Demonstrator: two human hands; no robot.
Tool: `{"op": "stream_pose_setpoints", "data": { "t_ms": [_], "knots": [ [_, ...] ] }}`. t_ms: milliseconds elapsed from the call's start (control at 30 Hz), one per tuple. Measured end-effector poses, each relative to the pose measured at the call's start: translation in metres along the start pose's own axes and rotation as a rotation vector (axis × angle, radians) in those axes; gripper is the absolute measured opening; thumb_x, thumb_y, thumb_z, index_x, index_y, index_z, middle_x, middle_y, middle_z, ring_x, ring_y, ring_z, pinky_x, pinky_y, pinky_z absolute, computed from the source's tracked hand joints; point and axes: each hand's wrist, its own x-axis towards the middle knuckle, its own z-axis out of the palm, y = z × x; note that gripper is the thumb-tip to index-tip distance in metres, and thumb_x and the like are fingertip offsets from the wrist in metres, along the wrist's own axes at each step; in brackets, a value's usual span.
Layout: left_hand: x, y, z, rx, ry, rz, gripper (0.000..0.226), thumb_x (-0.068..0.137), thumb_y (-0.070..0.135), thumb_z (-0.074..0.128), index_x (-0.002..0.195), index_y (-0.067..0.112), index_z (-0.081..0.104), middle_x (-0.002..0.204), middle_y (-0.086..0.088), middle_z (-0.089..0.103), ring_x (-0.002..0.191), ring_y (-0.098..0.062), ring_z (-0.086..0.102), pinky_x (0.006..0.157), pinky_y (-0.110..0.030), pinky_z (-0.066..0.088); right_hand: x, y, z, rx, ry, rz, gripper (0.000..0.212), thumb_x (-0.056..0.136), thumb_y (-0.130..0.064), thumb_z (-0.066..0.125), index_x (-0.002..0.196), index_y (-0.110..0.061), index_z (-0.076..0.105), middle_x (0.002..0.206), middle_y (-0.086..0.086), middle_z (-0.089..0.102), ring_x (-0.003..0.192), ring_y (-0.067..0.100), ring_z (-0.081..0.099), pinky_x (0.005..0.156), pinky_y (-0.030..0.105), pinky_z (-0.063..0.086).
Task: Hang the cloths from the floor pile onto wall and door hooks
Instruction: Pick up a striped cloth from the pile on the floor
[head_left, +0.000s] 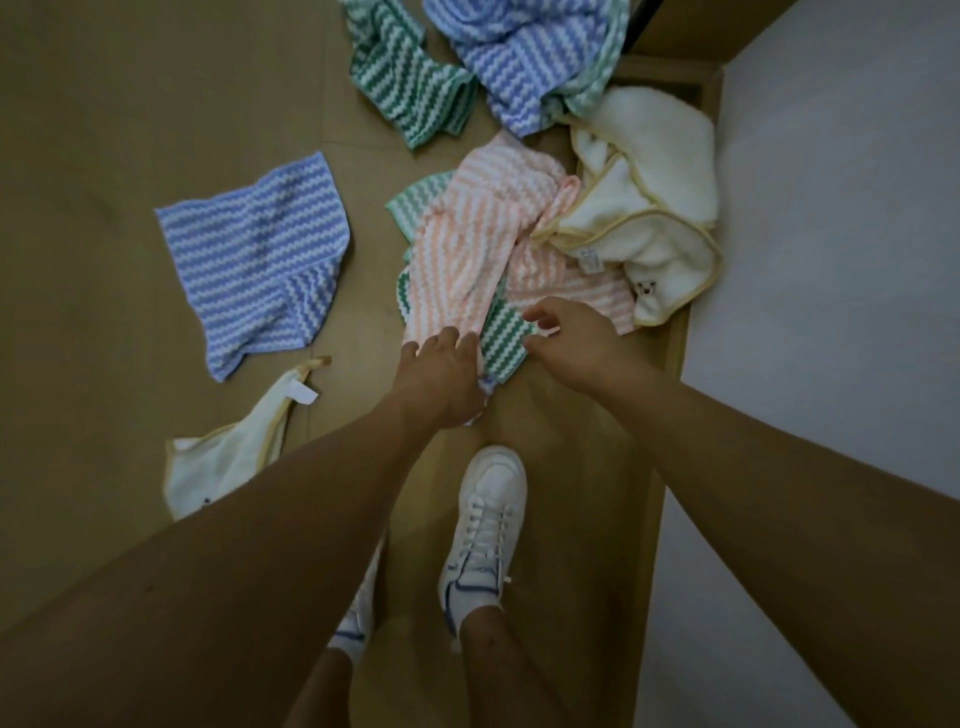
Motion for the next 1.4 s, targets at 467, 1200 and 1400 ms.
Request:
{"op": "stream_pose_setpoints", "data": {
  "t_ms": [467, 1200, 1400],
  "knots": [
    [-0.005, 0.000, -0.001, 0.031, 0.081, 0.008, 0.060, 0.092, 0.046, 0.053, 0.136, 0.008, 0.041, 0.137, -0.010, 0.040, 0.124, -0.029, 0.045, 0.101, -0.041, 0.031, -0.017, -0.011, -0.011, -0.041, 0.012, -0.074, 0.038, 0.092, -0.021, 0.060, 0.129, -0.016, 0.055, 0.134, 0.007, 0.054, 0.118, 0.024, 0.054, 0.099, 0.034, 0.042],
    [-0.043, -0.001, -0.064, -0.161, 0.419, 0.166, 0.014, 0.090, 0.013, 0.056, 0.094, 0.002, 0.064, 0.100, -0.019, 0.060, 0.092, -0.037, 0.057, 0.077, -0.046, 0.042, -0.036, -0.023, -0.031, -0.001, 0.043, -0.115, 0.036, 0.094, -0.022, 0.057, 0.130, -0.019, 0.054, 0.135, 0.006, 0.054, 0.119, 0.022, 0.053, 0.098, 0.032, 0.043],
    [-0.095, 0.016, -0.162, -0.212, 0.523, 0.261, 0.029, 0.079, 0.002, 0.060, 0.108, 0.007, 0.058, 0.101, -0.015, 0.067, 0.092, -0.036, 0.060, 0.071, -0.039, 0.041, -0.072, -0.075, -0.087, 0.079, 0.114, -0.193, 0.037, 0.089, -0.018, 0.063, 0.126, -0.021, 0.059, 0.128, 0.005, 0.058, 0.115, 0.020, 0.057, 0.097, 0.031, 0.044]
  ]
}}
